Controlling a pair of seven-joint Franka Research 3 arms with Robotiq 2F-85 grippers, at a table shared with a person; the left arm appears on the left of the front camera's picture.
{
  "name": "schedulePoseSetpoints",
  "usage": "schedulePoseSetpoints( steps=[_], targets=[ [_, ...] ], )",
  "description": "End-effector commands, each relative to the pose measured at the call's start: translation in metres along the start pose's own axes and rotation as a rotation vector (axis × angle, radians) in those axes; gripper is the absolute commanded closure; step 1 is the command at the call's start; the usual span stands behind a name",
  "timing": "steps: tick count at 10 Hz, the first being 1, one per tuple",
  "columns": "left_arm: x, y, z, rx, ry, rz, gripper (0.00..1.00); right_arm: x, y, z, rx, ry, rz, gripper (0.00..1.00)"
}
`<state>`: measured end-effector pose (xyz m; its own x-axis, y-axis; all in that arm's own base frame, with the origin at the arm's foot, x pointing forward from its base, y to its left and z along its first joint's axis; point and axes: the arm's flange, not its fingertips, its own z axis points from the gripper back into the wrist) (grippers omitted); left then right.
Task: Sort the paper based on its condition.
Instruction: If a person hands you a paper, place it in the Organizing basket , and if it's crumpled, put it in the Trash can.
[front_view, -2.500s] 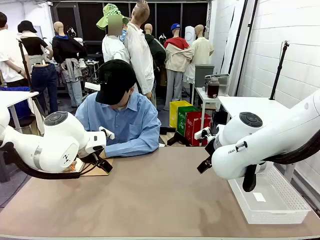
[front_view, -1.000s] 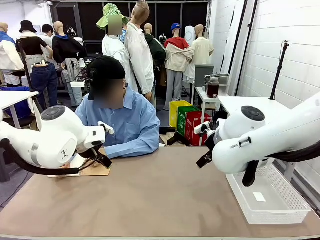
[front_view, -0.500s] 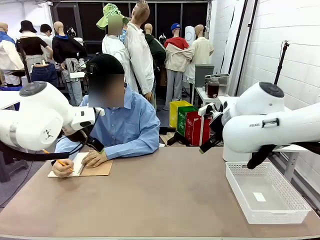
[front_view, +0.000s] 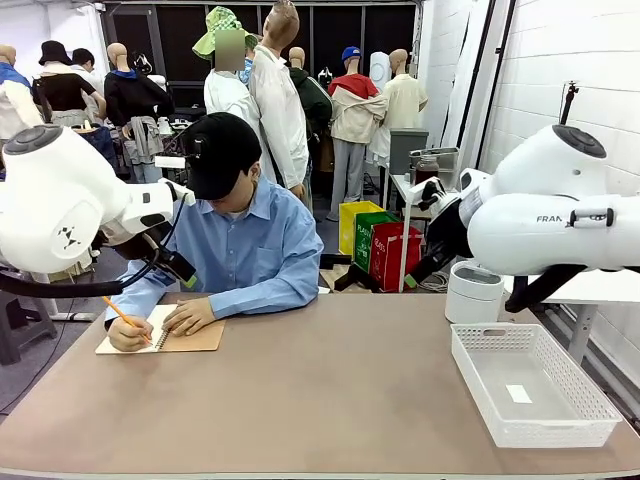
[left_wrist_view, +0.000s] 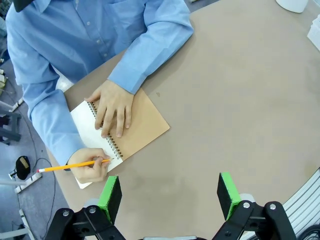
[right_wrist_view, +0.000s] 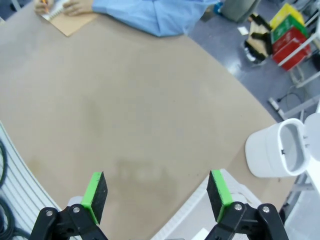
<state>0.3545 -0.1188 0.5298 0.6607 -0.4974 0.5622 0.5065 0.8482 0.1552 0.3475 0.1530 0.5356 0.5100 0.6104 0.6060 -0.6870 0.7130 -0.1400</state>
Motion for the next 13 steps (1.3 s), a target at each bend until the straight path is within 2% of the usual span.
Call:
schedulePoseSetpoints(
  steps=[1,9,10,13],
  targets=[
    [0.007,0.008,0.008,0.023,0.034,-0.025,0.00,0.015,-0.006,0.004,-0.008,0.035,0.033,0.00],
    [0.009,0.006,0.015,0.062,0.042,-0.027,0.00,0.026,-0.001,0.004,-0.020,0.037,0.065,0.00],
    [0.011,0.007,0.015,0.024,0.030,-0.010,0.00,0.026,-0.001,0.003,-0.013,0.034,0.058,0.00],
    [0.011,0.007,0.015,0.024,0.030,-0.010,0.00,0.024,0.002,0.008,-0.014,0.028,0.043,0.00]
  ],
)
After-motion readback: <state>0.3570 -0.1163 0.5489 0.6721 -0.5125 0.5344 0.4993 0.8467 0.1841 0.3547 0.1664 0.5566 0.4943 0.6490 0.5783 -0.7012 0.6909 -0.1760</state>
